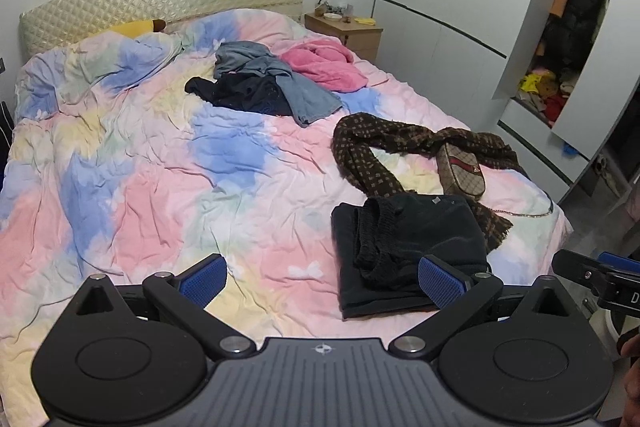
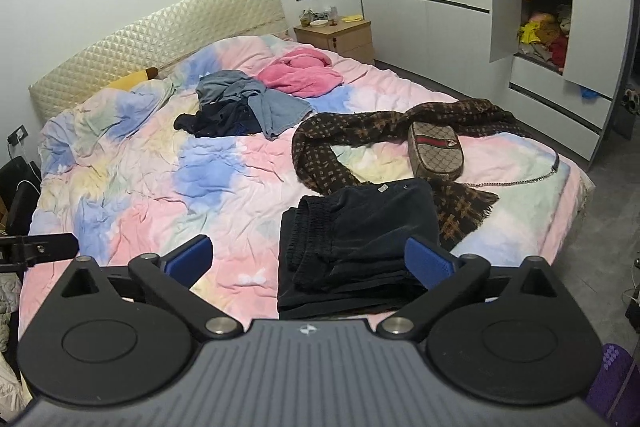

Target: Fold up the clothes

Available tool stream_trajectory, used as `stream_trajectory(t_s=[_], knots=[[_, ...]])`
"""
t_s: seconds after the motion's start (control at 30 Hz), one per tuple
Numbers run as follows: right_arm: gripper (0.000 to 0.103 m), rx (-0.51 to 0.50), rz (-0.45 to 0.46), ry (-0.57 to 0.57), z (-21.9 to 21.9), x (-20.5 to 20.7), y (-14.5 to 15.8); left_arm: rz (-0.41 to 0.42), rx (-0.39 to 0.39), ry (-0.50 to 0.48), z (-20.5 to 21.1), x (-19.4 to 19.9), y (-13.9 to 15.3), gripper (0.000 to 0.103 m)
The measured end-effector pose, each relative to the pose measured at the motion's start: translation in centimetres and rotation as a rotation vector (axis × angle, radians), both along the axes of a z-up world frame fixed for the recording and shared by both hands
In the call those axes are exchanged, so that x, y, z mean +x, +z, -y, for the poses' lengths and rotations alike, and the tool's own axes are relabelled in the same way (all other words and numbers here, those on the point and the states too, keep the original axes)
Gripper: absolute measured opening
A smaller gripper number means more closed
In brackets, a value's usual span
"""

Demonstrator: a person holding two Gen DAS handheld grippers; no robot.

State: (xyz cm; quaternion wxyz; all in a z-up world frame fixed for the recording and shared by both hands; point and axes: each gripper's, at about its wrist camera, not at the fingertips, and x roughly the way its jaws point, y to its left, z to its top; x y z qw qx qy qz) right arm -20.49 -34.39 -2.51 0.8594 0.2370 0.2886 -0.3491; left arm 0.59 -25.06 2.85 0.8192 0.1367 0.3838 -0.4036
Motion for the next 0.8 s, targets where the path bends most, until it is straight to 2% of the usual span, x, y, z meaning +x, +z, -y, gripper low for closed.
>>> stream_trajectory(t_s=[0.23, 0.53, 0.8], knots=[[0.103, -0.010, -0.013, -0.012, -1.2, -0.4, 0.2, 0.031, 0.016, -0.021, -0.3, -1.5, 0.1, 0.103], [0.103, 0.008, -0.074, -0.054, -0.8, -0.3, -1.2, -0.009, 0.026, -0.015, -0.3, -1.2, -0.9, 0.103], [0.103, -0.001, -0.076, -0.028, -0.7, 0.2, -1.2, -0.007, 0.033, -0.024, 0.0, -1.1, -1.0, 0.103]])
